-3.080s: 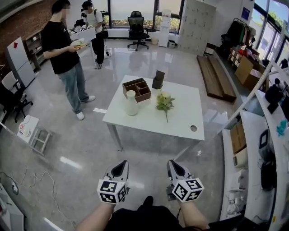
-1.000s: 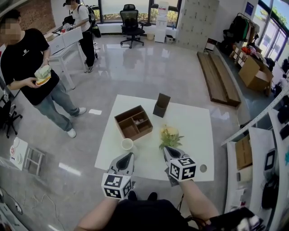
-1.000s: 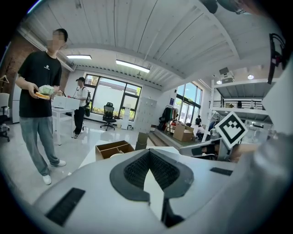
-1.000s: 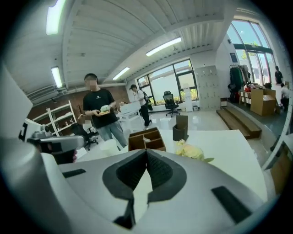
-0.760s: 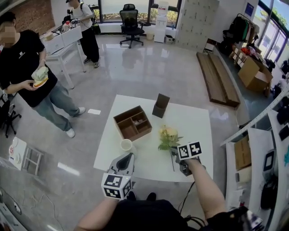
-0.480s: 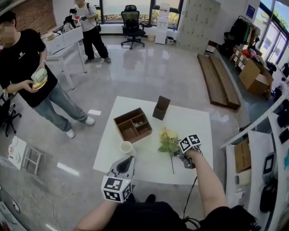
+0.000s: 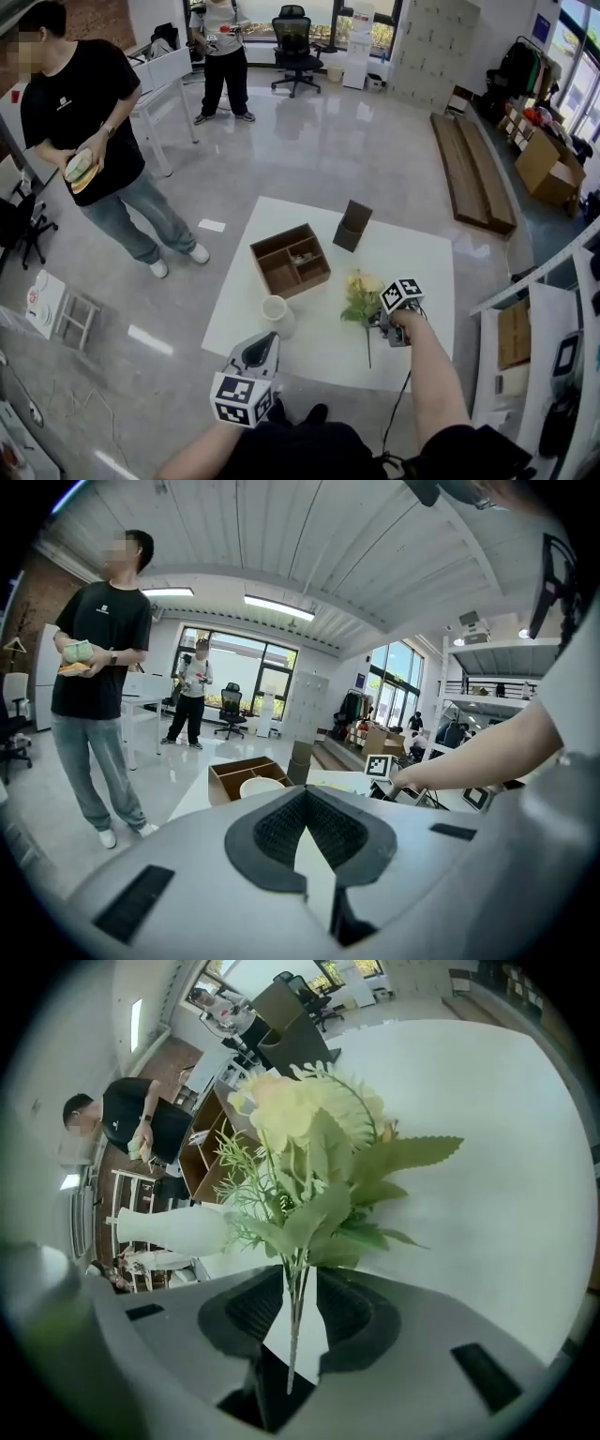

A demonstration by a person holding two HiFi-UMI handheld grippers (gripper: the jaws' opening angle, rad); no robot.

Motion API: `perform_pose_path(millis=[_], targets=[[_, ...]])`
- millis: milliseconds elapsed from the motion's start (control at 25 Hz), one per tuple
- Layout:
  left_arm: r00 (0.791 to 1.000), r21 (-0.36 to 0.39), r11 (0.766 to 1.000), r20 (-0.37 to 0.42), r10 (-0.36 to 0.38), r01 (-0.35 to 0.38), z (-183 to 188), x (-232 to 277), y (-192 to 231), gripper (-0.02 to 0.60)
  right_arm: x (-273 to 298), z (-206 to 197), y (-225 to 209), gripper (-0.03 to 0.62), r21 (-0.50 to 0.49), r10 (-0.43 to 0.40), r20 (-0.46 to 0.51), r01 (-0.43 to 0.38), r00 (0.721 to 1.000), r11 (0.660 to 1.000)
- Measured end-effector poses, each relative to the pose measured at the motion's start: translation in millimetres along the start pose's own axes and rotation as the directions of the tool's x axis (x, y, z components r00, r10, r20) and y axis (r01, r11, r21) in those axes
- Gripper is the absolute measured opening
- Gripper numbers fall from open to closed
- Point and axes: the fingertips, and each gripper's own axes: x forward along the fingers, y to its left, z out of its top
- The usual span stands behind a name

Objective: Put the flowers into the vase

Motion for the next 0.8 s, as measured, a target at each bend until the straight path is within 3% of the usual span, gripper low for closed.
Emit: perform_pose_path(millis=[200,440,800], targets=[[1.000,-0.002,1.000,-0.014,0.014,-0.014,-5.5,-0.2,2.9,0.006,8.1,0.7,-6.6,0.060,0.027,-0.006,-0.020,0.007,1.000,1.000],[1.000,-0.002,1.000,-0.021,0.004,-0.004,-7.6,0.7,-0.4,0.006,8.0,1.7,-6.1,0.037,0.077,0.017,0.026,-0.018,1.000,0.997],[1.000,0.015,1.000,-0.011,-0.025,0.026,-2.0,2.4,-9.2,0.006,-14.0,14.5,8.9,0.029,0.031,0.037,0.183,-0.043,0.982,0.999]])
